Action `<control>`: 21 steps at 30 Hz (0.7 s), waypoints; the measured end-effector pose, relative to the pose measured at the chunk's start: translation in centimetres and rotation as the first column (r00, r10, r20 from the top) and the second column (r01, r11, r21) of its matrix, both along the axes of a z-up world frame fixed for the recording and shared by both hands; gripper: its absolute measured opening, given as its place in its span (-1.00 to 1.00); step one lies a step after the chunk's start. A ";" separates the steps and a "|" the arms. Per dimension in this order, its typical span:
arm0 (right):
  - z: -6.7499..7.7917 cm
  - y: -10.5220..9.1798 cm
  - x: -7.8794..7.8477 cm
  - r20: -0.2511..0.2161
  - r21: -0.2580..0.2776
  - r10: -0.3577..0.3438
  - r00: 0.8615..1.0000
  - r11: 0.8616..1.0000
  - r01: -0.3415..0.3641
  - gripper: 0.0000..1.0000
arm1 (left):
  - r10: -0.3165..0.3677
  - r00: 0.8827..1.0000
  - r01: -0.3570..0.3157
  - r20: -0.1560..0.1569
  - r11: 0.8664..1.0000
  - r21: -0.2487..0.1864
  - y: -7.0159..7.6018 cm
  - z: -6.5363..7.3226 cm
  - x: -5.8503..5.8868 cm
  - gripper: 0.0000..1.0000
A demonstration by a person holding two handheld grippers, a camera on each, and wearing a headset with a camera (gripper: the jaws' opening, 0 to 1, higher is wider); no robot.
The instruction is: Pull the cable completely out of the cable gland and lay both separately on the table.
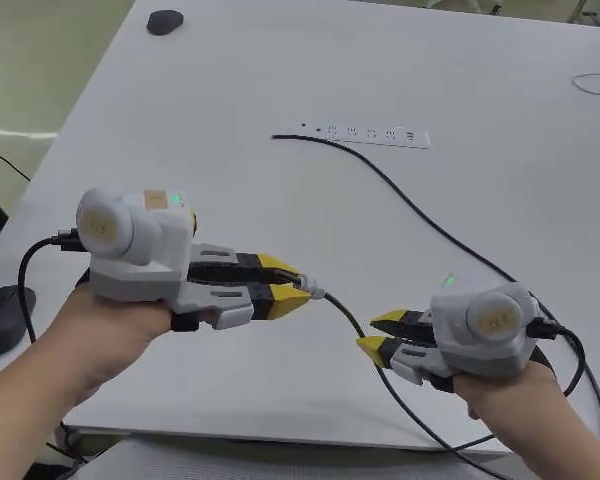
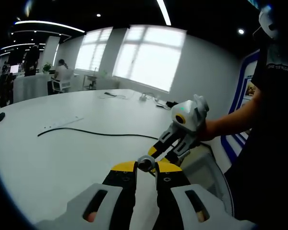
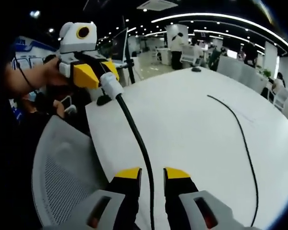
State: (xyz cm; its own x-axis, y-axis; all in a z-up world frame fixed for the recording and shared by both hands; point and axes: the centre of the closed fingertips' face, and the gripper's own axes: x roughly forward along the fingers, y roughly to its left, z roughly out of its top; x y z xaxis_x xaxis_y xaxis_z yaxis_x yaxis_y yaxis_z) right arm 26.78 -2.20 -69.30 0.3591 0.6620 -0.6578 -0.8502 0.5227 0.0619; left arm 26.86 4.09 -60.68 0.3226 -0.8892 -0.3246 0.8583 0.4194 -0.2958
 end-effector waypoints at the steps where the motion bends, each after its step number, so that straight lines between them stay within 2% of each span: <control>1: 0.5 0.3 0.0 0.018 0.006 0.012 1.000 1.000 -0.012 -0.67 | 0.000 1.000 0.000 -0.001 1.000 -0.001 0.0 0.0 0.0 -0.71; 3: 1.8 1.0 0.0 0.045 0.026 0.031 0.998 0.999 -0.033 -0.63 | 0.000 1.000 0.000 -0.003 1.000 0.000 0.0 -0.1 0.0 -0.71; 5: 3.6 2.1 0.2 0.114 0.039 0.068 0.991 0.997 -0.072 -0.63 | 0.000 1.000 0.000 -0.006 1.000 0.000 0.0 -0.1 0.0 -0.71; 7: 4.4 3.0 0.2 0.147 0.037 0.091 0.985 0.995 -0.097 -0.64 | 0.000 1.000 0.000 -0.007 1.000 0.000 0.0 -0.1 -0.1 -0.71; 10: 4.4 3.9 0.1 0.158 0.019 0.119 0.980 0.992 -0.123 -0.68 | 0.000 1.000 0.000 -0.006 1.000 -0.001 0.0 -0.1 -0.1 -0.71; 13: 4.2 4.7 0.0 0.195 -0.014 0.160 0.968 0.987 -0.161 -0.73 | 0.000 1.000 0.000 -0.007 1.000 0.000 0.1 -0.1 -0.1 -0.71; 17: 4.6 5.3 0.2 0.203 -0.002 0.165 0.965 0.986 -0.168 -0.79 | 0.002 1.000 -0.002 -0.006 1.000 0.000 0.1 -0.1 -0.1 -0.71; 21: 4.8 5.7 0.3 0.220 0.003 0.172 0.960 0.984 -0.177 -0.97 | 0.000 1.000 0.000 -0.007 1.000 -0.002 0.0 -0.2 -0.2 -0.71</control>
State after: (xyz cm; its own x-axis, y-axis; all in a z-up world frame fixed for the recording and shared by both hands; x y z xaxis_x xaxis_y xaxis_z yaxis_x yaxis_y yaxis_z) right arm 27.05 3.52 -64.49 0.3696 0.7409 -0.5608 -0.9224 0.3657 -0.1247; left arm 26.69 4.08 -60.87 0.3204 -0.8897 -0.3252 0.8561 0.4189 -0.3027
